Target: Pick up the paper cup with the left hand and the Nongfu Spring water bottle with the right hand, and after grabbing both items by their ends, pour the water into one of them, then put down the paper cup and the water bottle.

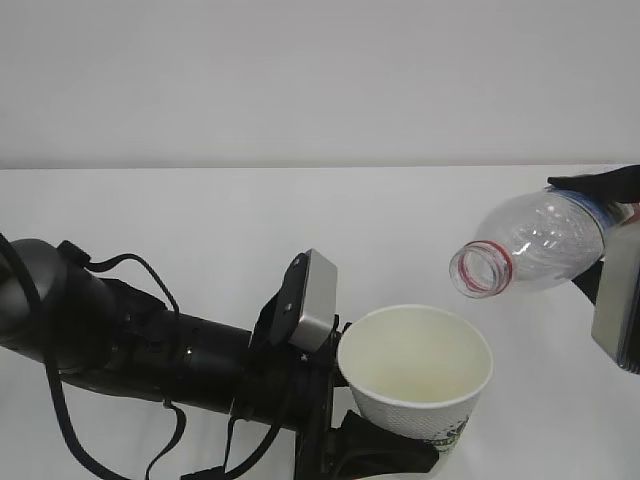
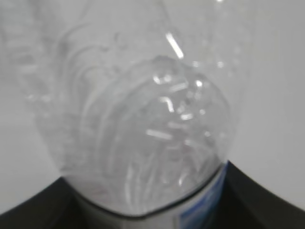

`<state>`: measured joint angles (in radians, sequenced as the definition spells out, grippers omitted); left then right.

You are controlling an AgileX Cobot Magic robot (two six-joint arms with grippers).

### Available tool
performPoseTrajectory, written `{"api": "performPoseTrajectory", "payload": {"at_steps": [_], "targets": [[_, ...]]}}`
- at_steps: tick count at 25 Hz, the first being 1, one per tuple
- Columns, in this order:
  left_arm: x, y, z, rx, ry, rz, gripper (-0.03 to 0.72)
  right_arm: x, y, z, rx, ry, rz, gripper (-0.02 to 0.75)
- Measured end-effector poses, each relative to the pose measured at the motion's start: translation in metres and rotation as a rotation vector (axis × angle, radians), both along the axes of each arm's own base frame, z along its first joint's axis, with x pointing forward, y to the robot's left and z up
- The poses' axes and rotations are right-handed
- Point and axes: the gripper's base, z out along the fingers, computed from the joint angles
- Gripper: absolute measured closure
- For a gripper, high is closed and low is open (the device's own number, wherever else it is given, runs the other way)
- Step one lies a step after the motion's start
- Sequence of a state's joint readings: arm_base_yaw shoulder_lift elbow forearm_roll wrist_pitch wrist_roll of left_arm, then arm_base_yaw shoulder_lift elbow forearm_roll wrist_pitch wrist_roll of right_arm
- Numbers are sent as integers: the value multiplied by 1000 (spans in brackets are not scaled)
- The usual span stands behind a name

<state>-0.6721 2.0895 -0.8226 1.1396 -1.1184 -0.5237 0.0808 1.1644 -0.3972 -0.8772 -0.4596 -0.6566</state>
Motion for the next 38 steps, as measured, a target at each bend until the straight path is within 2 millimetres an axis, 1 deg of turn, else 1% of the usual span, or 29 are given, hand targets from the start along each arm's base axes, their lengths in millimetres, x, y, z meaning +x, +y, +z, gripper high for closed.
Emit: {"api": "performPoseTrajectory", "payload": {"at_steps": [6,17,38], "targets": [[0,0,0,0,0,0,169,0,1,2,-12,-31,20,277],[0,0,0,0,0,0,169,2,0,4,-15,-63,1,277],[-3,0,1,-9,27,-24,169,3,-1,5,-76,-110,14,277]]}}
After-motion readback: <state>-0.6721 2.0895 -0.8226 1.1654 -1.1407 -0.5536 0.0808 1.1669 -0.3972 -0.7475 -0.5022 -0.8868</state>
